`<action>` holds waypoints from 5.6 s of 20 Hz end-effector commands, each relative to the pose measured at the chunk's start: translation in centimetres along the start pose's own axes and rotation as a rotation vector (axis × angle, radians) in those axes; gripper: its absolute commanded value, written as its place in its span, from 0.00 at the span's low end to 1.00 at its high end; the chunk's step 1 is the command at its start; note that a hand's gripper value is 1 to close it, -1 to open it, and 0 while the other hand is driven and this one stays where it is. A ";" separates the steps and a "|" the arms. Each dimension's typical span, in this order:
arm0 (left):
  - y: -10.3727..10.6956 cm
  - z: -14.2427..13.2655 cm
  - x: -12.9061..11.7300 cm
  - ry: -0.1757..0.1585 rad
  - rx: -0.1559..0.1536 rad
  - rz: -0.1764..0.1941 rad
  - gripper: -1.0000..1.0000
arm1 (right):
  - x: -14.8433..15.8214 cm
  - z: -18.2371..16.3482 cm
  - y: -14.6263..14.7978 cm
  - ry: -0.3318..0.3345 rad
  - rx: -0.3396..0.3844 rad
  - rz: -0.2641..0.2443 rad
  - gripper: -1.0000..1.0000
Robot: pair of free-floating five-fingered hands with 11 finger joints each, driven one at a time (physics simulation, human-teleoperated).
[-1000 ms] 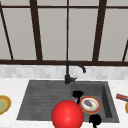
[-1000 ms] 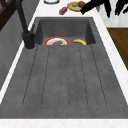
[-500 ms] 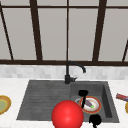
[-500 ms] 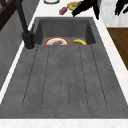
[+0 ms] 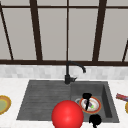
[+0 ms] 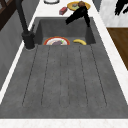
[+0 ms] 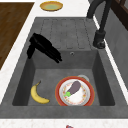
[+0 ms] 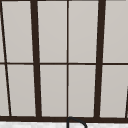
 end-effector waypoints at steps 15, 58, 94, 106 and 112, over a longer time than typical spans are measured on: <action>-7.7 2.7 -15.3 -0.026 -0.003 0.005 0.00 | 0.0 0.0 0.0 0.000 0.000 0.000 0.50; -0.8 5.1 -22.7 -0.024 -0.014 0.005 1.00 | 0.0 0.0 0.0 0.000 0.000 0.000 0.50; 15.0 23.1 -2.5 0.026 0.066 0.037 1.00 | 0.0 0.0 0.0 0.000 0.000 0.000 0.50; 15.4 30.1 3.6 0.025 0.077 0.043 1.00 | 0.0 0.0 0.0 0.000 0.000 0.000 0.50; 15.2 33.5 6.8 0.022 0.088 0.043 1.00 | 0.0 0.0 0.0 0.000 0.000 0.000 0.50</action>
